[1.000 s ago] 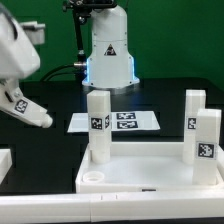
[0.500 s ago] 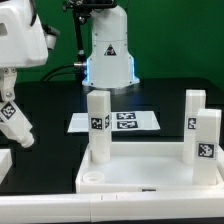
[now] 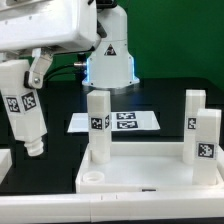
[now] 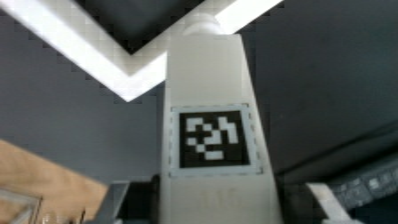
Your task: Assemble desk
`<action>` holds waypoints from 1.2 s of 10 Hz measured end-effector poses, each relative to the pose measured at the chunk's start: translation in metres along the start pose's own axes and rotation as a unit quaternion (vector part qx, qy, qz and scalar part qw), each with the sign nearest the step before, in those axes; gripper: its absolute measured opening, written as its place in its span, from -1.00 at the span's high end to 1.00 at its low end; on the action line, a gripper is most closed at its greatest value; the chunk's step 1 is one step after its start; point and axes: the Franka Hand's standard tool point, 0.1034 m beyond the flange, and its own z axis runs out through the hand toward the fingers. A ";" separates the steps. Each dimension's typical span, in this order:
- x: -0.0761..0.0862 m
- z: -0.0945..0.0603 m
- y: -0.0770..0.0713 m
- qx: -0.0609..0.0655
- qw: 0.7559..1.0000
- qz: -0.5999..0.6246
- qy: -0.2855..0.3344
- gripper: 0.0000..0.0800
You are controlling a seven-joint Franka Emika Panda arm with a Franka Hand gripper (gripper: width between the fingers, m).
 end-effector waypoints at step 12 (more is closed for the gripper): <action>-0.083 -0.007 -0.095 0.011 0.993 -0.087 -0.076 0.29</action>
Offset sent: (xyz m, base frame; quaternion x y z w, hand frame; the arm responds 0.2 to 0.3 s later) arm 0.0194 0.0699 0.0134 -0.0269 -0.0294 0.0536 0.9978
